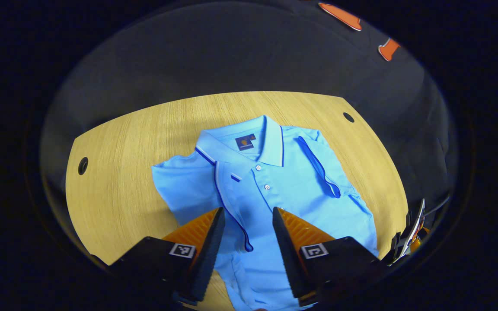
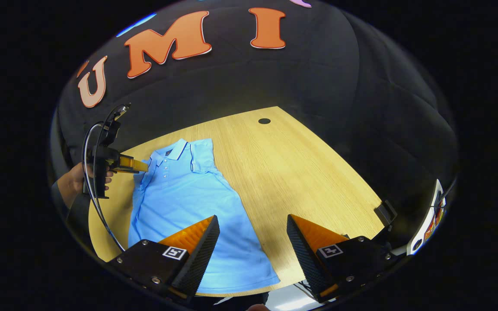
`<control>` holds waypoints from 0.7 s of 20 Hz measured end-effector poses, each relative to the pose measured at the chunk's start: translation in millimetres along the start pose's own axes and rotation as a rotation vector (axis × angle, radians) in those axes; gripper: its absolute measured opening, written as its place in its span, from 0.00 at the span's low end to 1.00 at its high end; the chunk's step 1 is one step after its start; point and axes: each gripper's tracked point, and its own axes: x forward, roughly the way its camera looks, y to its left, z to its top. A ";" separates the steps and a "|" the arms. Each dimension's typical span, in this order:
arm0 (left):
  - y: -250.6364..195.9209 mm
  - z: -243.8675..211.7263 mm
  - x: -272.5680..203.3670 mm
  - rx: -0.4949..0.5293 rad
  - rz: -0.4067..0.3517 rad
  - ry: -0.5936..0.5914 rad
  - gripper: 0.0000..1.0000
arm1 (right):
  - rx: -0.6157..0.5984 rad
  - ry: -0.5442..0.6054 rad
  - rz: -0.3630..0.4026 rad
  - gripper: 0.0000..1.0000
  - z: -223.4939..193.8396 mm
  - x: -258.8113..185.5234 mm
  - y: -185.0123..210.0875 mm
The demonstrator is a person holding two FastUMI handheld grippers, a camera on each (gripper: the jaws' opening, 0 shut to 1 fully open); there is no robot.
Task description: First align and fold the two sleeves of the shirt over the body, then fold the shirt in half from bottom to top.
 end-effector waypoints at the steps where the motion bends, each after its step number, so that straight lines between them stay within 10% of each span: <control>1: -4.0 -3.6 -6.2 0.001 -0.010 -0.016 0.82 | -0.001 0.008 0.014 0.95 -2.5 0.7 1.3; 4: -0.5 -16.4 -34.2 -0.018 0.005 -0.068 1.00 | -0.030 0.033 0.052 0.95 -10.4 5.1 1.7; 14: -9.6 -126.2 -141.4 -0.148 0.179 -0.108 1.00 | -0.236 0.127 0.192 0.96 -47.1 11.5 -9.1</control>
